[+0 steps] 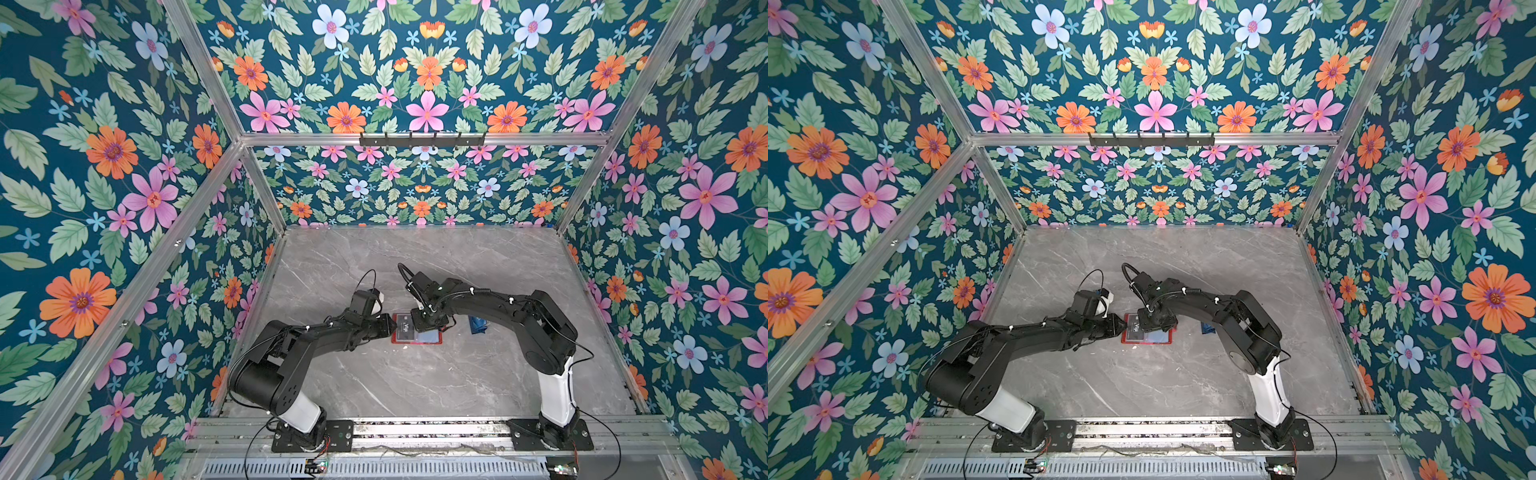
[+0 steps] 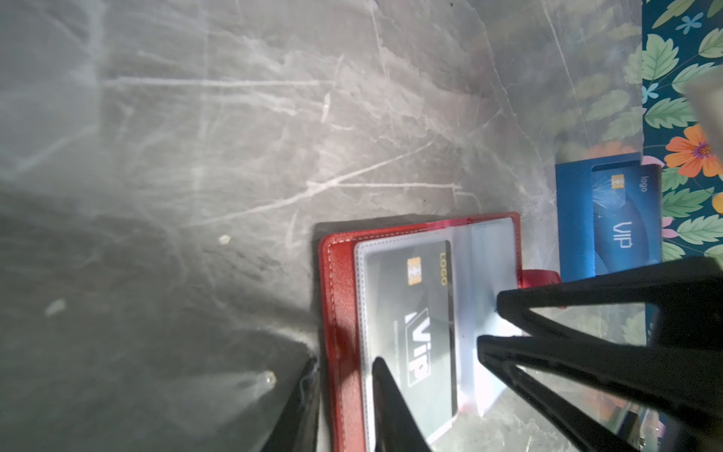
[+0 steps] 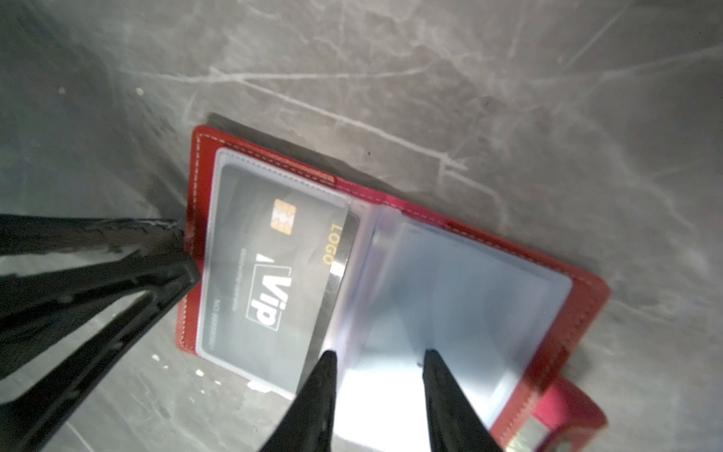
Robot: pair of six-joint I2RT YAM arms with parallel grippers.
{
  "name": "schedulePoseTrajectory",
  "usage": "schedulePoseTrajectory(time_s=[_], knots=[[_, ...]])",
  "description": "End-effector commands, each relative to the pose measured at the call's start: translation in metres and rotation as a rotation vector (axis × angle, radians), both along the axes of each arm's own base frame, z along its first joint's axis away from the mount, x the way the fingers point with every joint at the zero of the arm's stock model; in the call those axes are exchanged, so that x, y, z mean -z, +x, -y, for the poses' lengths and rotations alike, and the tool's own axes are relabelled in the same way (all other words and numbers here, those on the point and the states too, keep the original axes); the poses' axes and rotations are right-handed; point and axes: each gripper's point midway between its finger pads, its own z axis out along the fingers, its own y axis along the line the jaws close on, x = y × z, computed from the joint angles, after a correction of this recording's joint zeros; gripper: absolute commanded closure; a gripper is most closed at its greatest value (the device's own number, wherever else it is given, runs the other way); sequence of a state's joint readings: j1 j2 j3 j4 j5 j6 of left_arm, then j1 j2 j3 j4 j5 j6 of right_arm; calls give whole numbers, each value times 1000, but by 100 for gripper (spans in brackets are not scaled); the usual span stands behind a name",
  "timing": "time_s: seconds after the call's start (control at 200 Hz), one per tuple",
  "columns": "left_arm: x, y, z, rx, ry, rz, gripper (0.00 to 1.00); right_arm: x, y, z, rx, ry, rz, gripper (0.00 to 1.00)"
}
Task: Insert credit cards into a card holder
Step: Insert the credit card into the card slot.
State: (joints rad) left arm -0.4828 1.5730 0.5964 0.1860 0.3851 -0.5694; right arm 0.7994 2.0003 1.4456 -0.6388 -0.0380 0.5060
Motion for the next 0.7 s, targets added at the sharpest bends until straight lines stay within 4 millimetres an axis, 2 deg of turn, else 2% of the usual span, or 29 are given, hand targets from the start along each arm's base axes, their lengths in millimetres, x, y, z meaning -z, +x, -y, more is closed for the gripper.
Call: schedulePoseTrajectory(time_s=[0.0,0.175,0.41,0.54,0.695], knots=[[8,-5,-8,-5,52,-23,74,-4,3,13,38,-53,28,61],[-2,-2,-7,4,57,-6,73,-11,4,19,53,-60,41,62],[-40,11,-4,7,68,74,68,-31,3,18,52,106,40,65],[-52,14,12,49,48,87,68,-38,3,24,52,176,23,66],[-50,9,44,130,24,71,69,-33,-7,19,4,214,-26,68]])
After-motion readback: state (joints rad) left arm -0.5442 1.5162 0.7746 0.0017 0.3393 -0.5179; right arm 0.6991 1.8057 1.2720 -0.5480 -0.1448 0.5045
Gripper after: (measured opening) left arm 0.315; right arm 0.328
